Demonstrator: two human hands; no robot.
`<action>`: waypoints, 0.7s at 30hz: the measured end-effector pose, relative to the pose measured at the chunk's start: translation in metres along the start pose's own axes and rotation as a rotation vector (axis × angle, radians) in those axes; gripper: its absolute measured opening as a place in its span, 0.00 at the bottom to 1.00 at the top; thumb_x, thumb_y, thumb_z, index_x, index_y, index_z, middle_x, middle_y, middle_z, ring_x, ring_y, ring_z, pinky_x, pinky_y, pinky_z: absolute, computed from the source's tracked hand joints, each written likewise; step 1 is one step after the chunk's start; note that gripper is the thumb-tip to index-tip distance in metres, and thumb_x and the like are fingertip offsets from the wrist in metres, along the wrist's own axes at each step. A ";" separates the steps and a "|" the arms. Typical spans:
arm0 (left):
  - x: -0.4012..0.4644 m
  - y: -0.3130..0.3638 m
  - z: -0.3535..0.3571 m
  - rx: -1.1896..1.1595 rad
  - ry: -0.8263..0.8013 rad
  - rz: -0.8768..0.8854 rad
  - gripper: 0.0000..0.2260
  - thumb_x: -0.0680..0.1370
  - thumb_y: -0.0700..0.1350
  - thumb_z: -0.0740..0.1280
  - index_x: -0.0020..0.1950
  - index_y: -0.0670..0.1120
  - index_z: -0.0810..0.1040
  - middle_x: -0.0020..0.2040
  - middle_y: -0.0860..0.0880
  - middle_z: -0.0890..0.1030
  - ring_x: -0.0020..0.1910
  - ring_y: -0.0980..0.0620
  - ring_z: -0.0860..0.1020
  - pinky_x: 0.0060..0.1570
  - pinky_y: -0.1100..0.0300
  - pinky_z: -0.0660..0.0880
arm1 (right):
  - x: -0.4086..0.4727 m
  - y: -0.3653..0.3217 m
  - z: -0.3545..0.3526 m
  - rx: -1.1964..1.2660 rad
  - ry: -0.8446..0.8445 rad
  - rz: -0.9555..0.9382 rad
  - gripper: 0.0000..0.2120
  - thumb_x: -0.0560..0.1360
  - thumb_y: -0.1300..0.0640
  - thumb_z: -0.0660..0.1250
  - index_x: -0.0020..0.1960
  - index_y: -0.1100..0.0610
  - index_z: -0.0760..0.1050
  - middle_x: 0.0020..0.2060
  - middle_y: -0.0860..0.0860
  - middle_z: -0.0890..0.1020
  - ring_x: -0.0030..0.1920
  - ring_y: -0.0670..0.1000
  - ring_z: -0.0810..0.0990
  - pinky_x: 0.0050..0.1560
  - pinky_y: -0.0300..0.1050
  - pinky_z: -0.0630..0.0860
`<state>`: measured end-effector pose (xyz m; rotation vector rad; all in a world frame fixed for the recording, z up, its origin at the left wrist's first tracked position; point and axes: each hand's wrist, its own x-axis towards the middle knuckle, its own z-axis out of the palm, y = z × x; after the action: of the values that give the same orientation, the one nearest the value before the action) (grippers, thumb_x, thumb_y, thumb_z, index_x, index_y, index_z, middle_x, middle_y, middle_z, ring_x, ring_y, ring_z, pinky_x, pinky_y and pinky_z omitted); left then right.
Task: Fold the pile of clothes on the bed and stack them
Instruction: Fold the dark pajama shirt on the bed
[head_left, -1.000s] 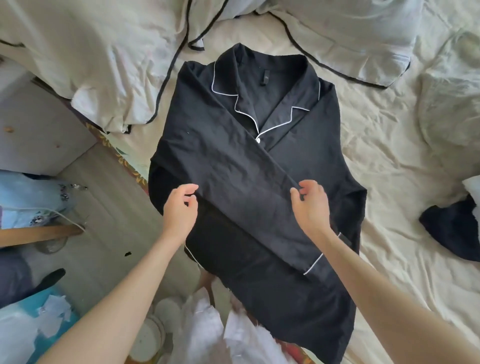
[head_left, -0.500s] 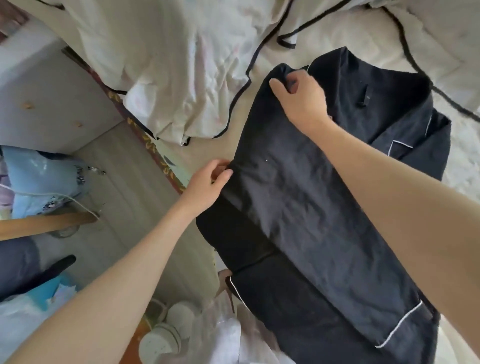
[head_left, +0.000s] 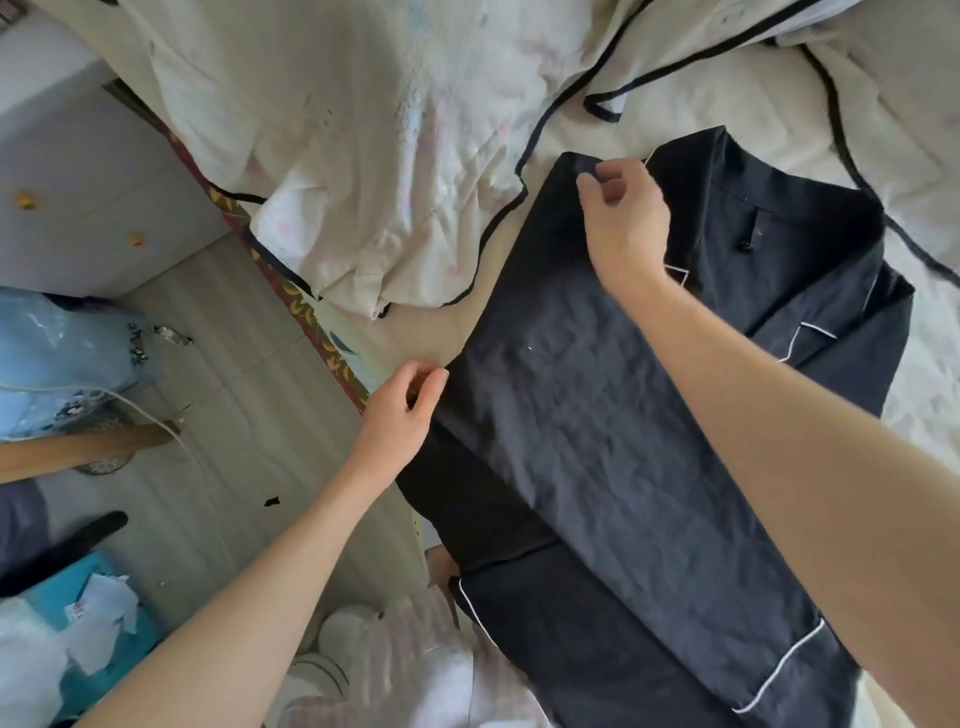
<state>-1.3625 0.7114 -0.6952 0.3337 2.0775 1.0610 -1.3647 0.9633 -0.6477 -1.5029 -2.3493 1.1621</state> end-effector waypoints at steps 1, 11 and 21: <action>-0.001 -0.002 -0.001 -0.020 -0.040 -0.018 0.04 0.79 0.49 0.63 0.51 0.50 0.73 0.44 0.59 0.76 0.44 0.66 0.75 0.42 0.76 0.69 | -0.014 0.005 -0.003 -0.054 0.036 -0.107 0.14 0.79 0.54 0.61 0.62 0.59 0.74 0.53 0.52 0.77 0.53 0.50 0.74 0.53 0.41 0.71; -0.014 -0.014 -0.004 -0.077 -0.052 -0.190 0.12 0.76 0.52 0.67 0.57 0.52 0.71 0.50 0.57 0.76 0.51 0.58 0.74 0.44 0.72 0.68 | -0.176 0.117 -0.016 -0.564 -0.184 -0.465 0.26 0.74 0.57 0.70 0.70 0.60 0.69 0.71 0.60 0.66 0.72 0.63 0.64 0.68 0.67 0.62; -0.068 -0.060 0.010 -0.002 -0.122 -0.309 0.12 0.75 0.48 0.70 0.56 0.52 0.74 0.52 0.54 0.79 0.48 0.61 0.75 0.47 0.63 0.70 | -0.283 0.209 -0.057 -0.601 -0.145 -0.374 0.28 0.72 0.56 0.72 0.70 0.59 0.69 0.70 0.61 0.68 0.71 0.63 0.66 0.66 0.67 0.63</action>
<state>-1.3030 0.6441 -0.7102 0.0697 1.9417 0.8364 -1.0441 0.8069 -0.6632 -1.0319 -3.0828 0.5116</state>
